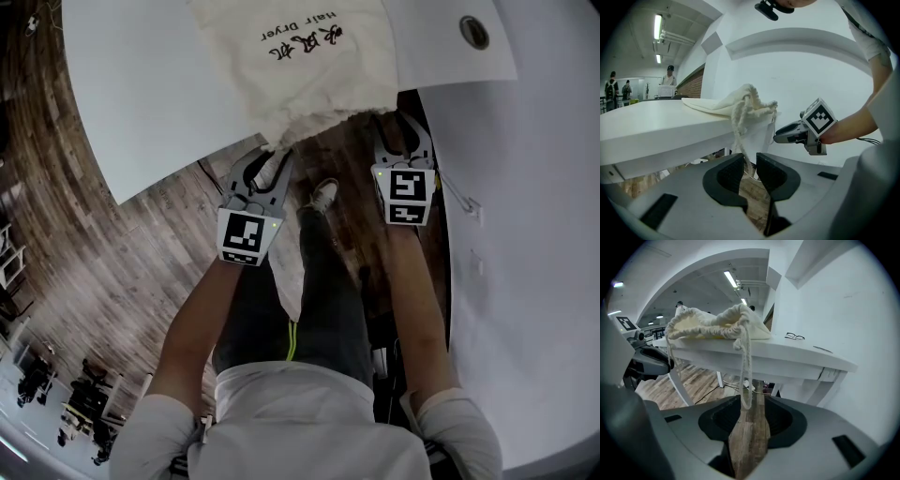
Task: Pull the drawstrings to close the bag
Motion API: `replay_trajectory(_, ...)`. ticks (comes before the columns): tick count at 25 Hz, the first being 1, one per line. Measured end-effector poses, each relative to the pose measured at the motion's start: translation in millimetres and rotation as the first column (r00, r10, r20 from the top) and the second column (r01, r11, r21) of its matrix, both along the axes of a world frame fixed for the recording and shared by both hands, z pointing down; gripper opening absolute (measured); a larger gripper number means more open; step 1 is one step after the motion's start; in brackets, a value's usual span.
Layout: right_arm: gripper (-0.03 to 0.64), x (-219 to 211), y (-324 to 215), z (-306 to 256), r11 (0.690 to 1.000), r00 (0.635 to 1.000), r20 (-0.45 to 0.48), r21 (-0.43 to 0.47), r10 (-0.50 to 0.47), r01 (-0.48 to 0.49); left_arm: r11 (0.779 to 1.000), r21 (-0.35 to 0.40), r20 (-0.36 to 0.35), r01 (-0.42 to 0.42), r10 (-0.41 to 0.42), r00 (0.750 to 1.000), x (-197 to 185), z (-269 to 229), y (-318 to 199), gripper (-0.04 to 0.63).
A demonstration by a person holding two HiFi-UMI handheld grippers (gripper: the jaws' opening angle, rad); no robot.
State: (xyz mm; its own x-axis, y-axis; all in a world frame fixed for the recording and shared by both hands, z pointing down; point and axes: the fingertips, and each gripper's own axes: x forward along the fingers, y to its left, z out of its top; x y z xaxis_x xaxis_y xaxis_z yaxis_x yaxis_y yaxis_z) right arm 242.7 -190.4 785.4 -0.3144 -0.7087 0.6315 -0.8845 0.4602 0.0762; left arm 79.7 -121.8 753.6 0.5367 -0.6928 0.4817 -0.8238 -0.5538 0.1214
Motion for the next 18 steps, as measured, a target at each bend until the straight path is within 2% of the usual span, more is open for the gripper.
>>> replay_trajectory(6,0.153,3.3,-7.2,12.6,1.000,1.000,0.008,0.005,0.022,-0.022,0.999,0.026,-0.049,0.025,-0.024,0.999,-1.2,4.5,-14.1,0.080)
replay_trajectory(11,0.153,-8.1,-16.7,23.6,1.000,0.999,0.030,0.009,0.019,-0.019,0.999,0.038,-0.065,-0.001,0.004,0.998,1.7,8.1,-18.8,0.080)
replay_trajectory(15,0.153,-4.9,-21.4,25.3,0.998,0.998,0.037,0.027,0.050,-0.051,0.999,0.039,-0.131,-0.009,0.015,0.991,7.5,-3.2,-22.5,0.080)
replay_trajectory(18,0.152,-1.8,-25.9,23.1,0.997,0.997,0.049,0.049,0.063,-0.066,0.997,0.061,-0.139,-0.046,0.054,0.989,11.6,-10.4,-21.9,0.080)
